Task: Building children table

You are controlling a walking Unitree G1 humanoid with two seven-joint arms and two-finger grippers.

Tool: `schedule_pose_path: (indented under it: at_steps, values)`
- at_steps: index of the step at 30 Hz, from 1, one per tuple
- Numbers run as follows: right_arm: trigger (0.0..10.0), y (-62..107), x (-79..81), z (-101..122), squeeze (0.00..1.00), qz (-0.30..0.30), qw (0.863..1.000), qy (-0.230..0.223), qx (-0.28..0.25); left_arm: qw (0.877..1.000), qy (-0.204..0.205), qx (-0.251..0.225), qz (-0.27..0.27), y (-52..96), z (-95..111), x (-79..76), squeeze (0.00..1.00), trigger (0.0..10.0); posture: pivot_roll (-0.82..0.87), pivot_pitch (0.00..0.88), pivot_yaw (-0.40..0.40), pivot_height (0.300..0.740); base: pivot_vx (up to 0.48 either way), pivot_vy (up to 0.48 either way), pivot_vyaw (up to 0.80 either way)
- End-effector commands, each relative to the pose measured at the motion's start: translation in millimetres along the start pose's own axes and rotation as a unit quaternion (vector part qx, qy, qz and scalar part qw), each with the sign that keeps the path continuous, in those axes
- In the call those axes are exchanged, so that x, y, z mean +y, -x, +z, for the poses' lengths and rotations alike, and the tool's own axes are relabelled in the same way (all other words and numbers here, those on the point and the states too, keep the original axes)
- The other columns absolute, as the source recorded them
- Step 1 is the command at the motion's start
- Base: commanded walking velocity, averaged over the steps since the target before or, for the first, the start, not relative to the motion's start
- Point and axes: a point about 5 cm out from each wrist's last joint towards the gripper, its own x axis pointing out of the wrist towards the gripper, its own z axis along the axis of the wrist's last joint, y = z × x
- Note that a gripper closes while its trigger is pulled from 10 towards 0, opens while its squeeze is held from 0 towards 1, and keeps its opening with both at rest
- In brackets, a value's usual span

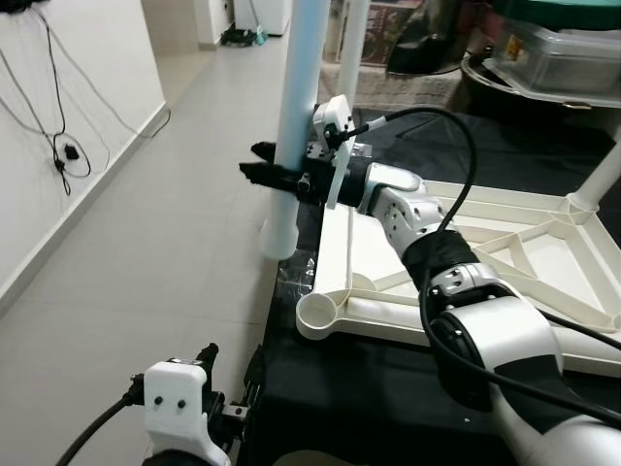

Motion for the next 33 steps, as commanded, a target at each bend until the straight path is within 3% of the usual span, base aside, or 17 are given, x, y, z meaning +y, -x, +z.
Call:
schedule_pose_path:
  at_steps: [1,4,5,7,8,11,13,19,24,33]
  values:
    - [10.0,4.5,1.3,3,0.00,0.038,0.999,0.011,0.011,1.000,-0.008,0.002,-0.006,5.3,1,-4.0,0.00,10.0,0.08,0.217,-0.086,0.740,0.000,0.000,0.00]
    - [10.0,6.8,1.0,3,0.00,0.042,0.999,0.011,0.011,1.000,-0.009,0.004,-0.006,6.9,1,-4.5,0.00,10.0,0.09,0.227,-0.087,0.740,0.000,0.000,0.00]
    - [10.0,21.0,-2.6,6,0.00,0.046,0.999,-0.007,-0.001,1.000,-0.012,0.008,0.000,11.2,2,-3.1,0.00,10.0,0.09,0.246,-0.076,0.740,0.000,0.000,0.00]
    - [10.0,21.0,-2.6,6,0.00,0.046,0.999,-0.007,-0.001,1.000,-0.012,0.008,0.000,11.2,2,-3.1,0.00,10.0,0.09,0.246,-0.076,0.740,0.000,0.000,0.00]
    - [10.0,31.1,-4.2,8,0.00,0.053,0.998,-0.014,-0.011,1.000,-0.014,0.010,0.002,12.7,2,-2.7,0.00,10.0,0.09,0.246,-0.073,0.740,0.000,0.000,0.00]
    - [10.0,31.1,-4.2,8,0.00,0.053,0.998,-0.014,-0.011,1.000,-0.014,0.010,0.002,12.7,2,-2.7,0.00,10.0,0.09,0.246,-0.073,0.740,0.000,0.000,0.00]
    - [10.0,49.2,-5.7,15,0.00,0.072,0.997,-0.017,-0.029,1.000,-0.016,0.014,0.002,13.5,1,-1.9,0.00,10.0,0.08,0.249,-0.059,0.740,0.000,0.000,0.00]
    - [10.0,59.1,-5.2,18,0.00,0.088,0.995,-0.014,-0.037,1.000,-0.017,0.015,-0.002,12.7,0,-2.1,0.00,10.0,0.08,0.245,-0.052,0.740,0.000,0.000,0.00]
    - [10.0,57.6,3.9,-2,0.00,0.124,0.992,0.005,0.036,1.000,-0.021,0.018,-0.005,12.0,-2,-2.6,0.00,10.0,0.08,0.239,-0.044,0.740,0.000,0.000,0.00]
    - [10.0,46.8,8.3,-6,0.00,0.142,0.989,0.003,0.030,1.000,-0.023,0.018,-0.003,11.8,-2,-2.4,0.00,10.0,0.08,0.240,-0.046,0.740,0.000,0.000,0.00]
